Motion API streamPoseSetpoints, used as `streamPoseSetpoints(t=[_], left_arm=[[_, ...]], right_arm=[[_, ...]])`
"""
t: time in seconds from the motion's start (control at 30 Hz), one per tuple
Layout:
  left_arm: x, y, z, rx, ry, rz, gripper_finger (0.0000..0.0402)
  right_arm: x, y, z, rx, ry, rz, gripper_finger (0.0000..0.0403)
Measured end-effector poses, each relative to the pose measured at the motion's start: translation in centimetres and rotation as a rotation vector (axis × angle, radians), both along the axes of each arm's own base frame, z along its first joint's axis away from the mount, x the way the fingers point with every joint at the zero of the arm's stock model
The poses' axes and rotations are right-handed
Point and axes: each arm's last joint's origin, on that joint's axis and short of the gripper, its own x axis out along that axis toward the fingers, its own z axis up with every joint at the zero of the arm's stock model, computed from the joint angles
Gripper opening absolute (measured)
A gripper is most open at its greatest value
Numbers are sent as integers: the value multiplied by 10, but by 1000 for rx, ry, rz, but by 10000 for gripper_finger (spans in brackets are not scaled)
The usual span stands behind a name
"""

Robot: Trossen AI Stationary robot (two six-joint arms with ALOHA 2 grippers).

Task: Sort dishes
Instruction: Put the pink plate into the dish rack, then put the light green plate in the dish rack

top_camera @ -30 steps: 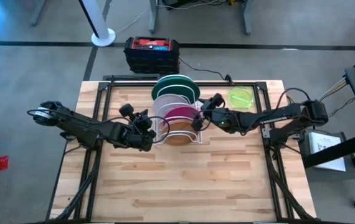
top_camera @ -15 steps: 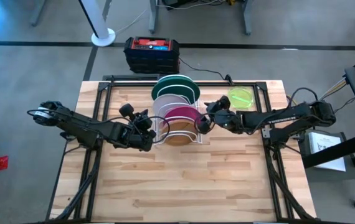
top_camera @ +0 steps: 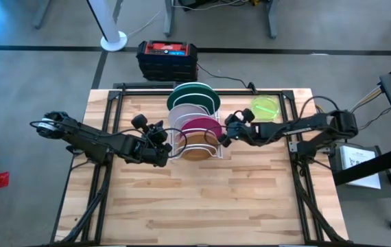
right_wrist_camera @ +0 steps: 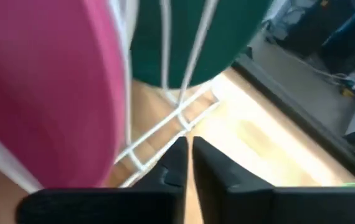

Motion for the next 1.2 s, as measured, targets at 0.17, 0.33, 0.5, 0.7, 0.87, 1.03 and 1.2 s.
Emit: streamPoseSetpoints(t=[0.17, 0.33, 0.5, 0.7, 0.87, 1.03, 1.2], left_arm=[[0, 0, 0, 0, 0, 0, 0], [0, 0, 0, 0, -1, 0, 0], [0, 0, 0, 0, 0, 0, 0], [0, 0, 0, 0, 0, 0, 0], [0, 0, 0, 0, 0, 0, 0], [0, 0, -1, 0, -1, 0, 0], [0, 0, -2, 1, 1, 0, 0]], right_arm=[[13, 1, -3, 38, -90, 63, 11], [19, 1, 1, 31, -152, 123, 3], [19, 1, 3, 11, -136, 140, 2], [12, 0, 8, 16, -110, 127, 2], [-2, 4, 26, 64, -152, 86, 2], [-24, -1, 41, 82, -130, 16, 2], [-55, -32, 49, 146, -80, -150, 2]])
